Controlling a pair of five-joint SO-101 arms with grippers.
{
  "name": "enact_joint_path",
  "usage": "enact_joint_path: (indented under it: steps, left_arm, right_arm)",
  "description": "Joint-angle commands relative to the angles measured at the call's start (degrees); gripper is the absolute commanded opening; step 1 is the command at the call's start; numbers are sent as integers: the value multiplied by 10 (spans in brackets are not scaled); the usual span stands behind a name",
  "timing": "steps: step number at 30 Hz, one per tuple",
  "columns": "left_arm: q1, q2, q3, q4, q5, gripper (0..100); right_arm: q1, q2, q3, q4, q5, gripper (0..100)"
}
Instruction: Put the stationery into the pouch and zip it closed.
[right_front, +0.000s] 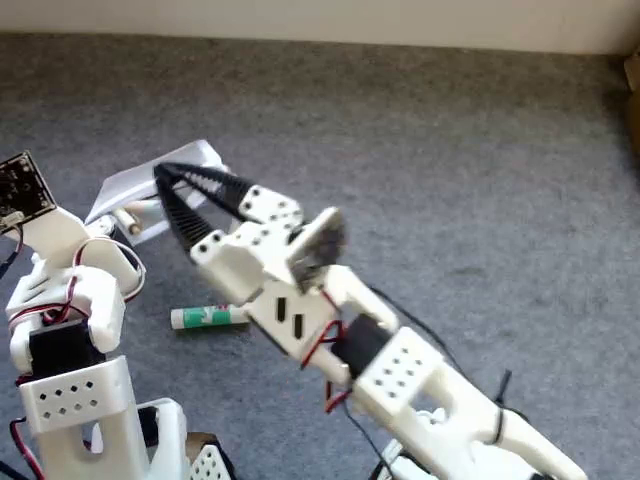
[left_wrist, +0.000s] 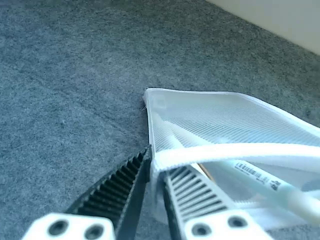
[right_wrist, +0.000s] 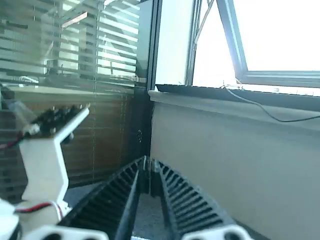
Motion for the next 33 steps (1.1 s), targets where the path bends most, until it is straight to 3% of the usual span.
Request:
enact_joint_path:
  steps: [1,6,12,16,23,27,33]
  left_arm:
    - [19,-2,-65,4,-3,7]
    - [13,-1,-95,30,-4,7]
    - [-57,-1,-100,38,8,7]
    - [-90,-1,-99,50,17,7]
    - [-155,-1,-98,47,18,7]
    - [-157,-1,-87,47,18,7]
    - [-156,-1,-76,46,18,7]
  right_arm:
    - [38,-84,-103,194,-32,5]
    - [59,-93,-209,433,-32,5]
    - [60,-94,-155,576,-30,6]
    - [49,-94,-55,585,-28,6]
    - [-28,-93,81,535,55,6]
    - [-46,-92,141,457,55,6]
    - [-87,-90,156,450,55,7]
